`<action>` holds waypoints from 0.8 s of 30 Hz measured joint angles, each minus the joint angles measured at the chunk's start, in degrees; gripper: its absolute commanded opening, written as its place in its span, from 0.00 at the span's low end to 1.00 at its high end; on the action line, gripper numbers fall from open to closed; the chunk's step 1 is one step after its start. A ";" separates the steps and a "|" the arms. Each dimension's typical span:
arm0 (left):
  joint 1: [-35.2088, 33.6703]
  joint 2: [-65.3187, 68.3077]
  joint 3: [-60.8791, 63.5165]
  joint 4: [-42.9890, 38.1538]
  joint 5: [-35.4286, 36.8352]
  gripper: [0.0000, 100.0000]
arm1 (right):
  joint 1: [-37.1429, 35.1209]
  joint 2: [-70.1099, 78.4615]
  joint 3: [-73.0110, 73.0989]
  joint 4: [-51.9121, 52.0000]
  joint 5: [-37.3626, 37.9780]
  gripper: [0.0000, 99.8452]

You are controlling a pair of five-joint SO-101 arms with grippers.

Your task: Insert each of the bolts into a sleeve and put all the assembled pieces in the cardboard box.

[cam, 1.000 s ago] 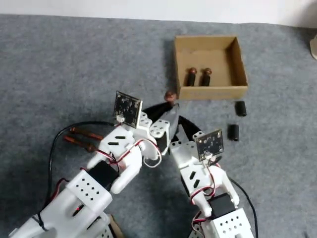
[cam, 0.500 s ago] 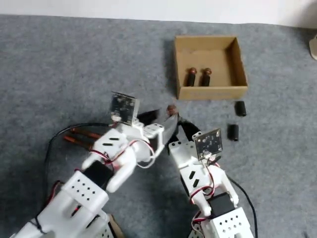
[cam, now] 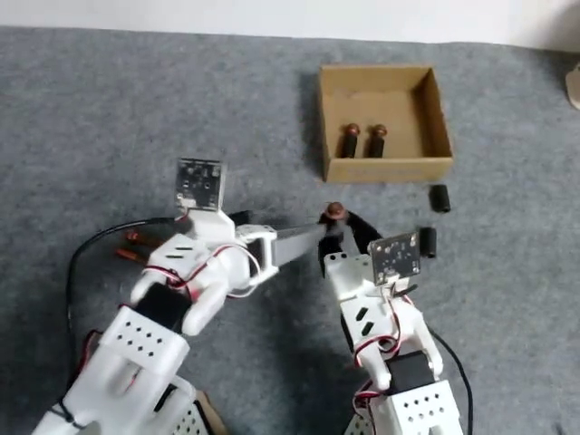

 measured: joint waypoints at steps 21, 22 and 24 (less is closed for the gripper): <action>-1.32 0.00 5.19 -4.57 -0.09 0.43 | 9.85 21.45 -15.65 10.73 1.05 0.00; -1.41 0.00 5.19 -4.57 -0.09 0.43 | 10.37 24.53 -18.37 10.73 1.67 0.00; -1.49 0.00 5.19 -4.57 -0.09 0.43 | 10.99 31.12 -23.82 10.73 2.64 0.00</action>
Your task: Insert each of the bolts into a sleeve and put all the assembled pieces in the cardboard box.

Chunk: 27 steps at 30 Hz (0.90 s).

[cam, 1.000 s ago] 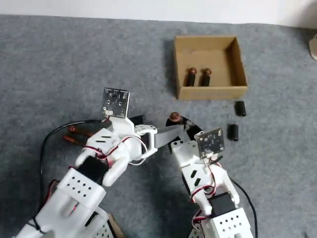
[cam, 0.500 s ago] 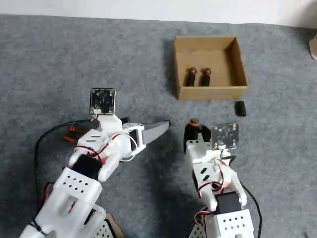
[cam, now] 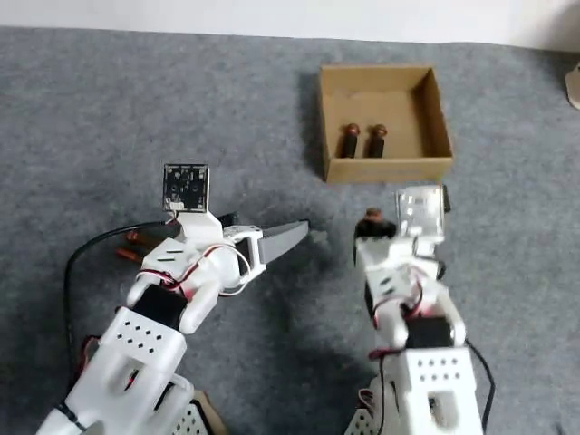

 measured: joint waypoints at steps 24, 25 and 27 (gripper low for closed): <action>0.09 0.00 1.14 0.00 -3.16 0.43 | 7.21 64.09 -58.55 -0.09 6.51 0.00; 0.09 0.00 1.14 0.00 -3.16 0.43 | 7.47 66.64 -61.27 -0.09 6.51 0.00; 0.09 0.00 1.14 0.00 -3.16 0.43 | 7.82 71.91 -66.73 -0.09 6.51 0.00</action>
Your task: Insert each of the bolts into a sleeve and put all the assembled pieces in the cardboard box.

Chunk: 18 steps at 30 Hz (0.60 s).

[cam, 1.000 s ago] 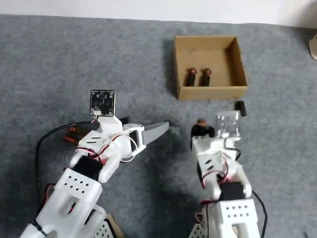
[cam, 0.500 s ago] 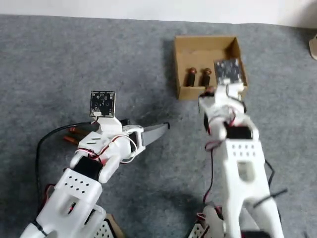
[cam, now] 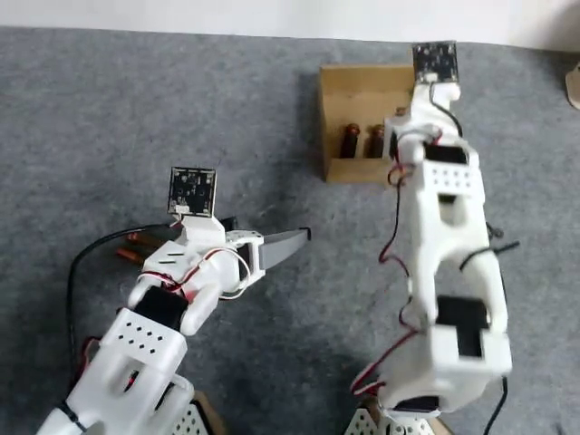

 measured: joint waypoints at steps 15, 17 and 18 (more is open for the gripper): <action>0.00 0.09 2.55 -5.19 0.00 0.42 | 0.35 26.73 -24.00 0.00 0.00 0.02; 0.00 0.09 2.55 -5.54 0.00 0.42 | 0.44 27.08 -24.00 0.35 0.00 0.07; 0.00 0.09 2.55 -5.54 0.00 0.42 | 0.53 27.08 -24.09 1.23 0.00 0.11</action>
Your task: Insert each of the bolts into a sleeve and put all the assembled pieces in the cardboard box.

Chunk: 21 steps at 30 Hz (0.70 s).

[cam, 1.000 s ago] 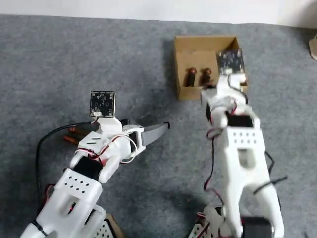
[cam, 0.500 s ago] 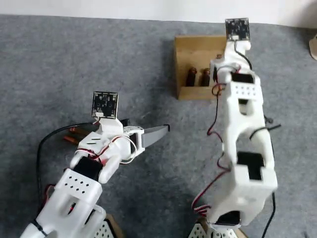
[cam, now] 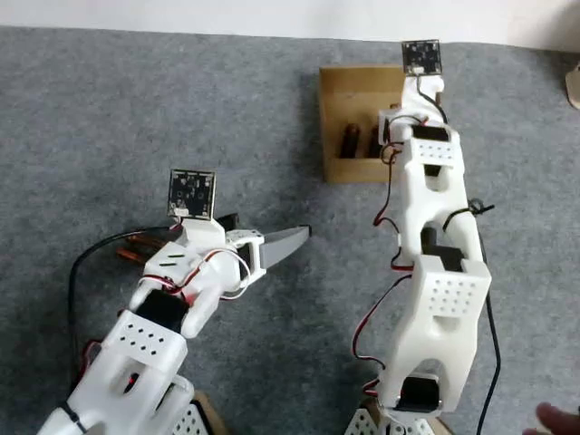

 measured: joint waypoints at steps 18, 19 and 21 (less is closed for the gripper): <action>0.09 0.00 0.00 0.00 0.00 0.42 | 0.62 -0.09 -22.42 36.75 -0.88 0.11; 0.09 0.00 0.00 0.00 0.00 0.42 | 0.62 -0.09 -23.91 39.65 0.53 0.11; 0.09 0.00 0.00 0.00 0.00 0.42 | 0.62 -0.09 -26.37 44.84 2.37 0.11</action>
